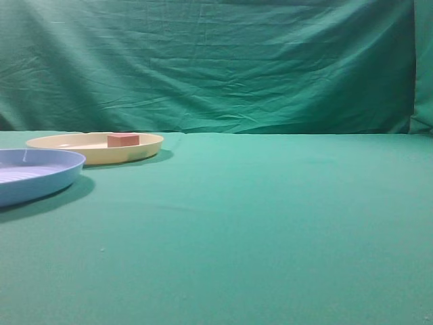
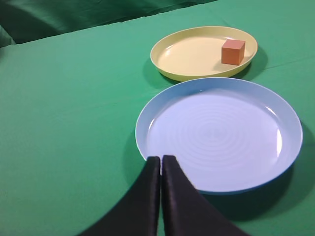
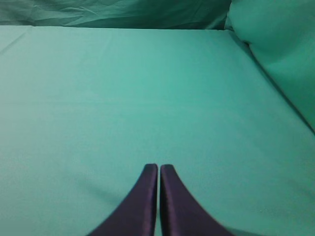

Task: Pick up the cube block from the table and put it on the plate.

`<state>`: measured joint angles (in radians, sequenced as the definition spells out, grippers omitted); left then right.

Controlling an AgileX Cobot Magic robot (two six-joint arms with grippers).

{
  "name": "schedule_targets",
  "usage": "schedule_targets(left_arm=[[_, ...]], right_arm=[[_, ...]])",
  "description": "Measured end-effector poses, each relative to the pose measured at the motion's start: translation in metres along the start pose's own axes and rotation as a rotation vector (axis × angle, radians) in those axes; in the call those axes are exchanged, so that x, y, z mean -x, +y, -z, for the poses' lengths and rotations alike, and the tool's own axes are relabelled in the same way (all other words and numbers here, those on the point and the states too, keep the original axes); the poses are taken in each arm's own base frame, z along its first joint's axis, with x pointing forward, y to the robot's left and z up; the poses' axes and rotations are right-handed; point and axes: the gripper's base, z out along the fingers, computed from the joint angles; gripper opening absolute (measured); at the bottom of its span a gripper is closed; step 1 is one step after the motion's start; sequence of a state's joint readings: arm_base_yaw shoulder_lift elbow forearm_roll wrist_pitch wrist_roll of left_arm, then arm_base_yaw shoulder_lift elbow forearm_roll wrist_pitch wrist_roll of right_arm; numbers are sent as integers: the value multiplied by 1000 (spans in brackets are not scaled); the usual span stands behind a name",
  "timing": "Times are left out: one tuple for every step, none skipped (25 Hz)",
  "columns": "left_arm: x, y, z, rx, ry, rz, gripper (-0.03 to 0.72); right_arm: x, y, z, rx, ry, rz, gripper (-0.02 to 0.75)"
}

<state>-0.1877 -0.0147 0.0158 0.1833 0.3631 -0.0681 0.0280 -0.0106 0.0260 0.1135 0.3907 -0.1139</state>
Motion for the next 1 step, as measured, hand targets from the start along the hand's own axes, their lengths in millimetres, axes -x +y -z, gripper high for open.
schedule_targets(left_arm=[[0, 0, 0, 0, 0, 0, 0]], right_arm=[[0, 0, 0, 0, 0, 0, 0]])
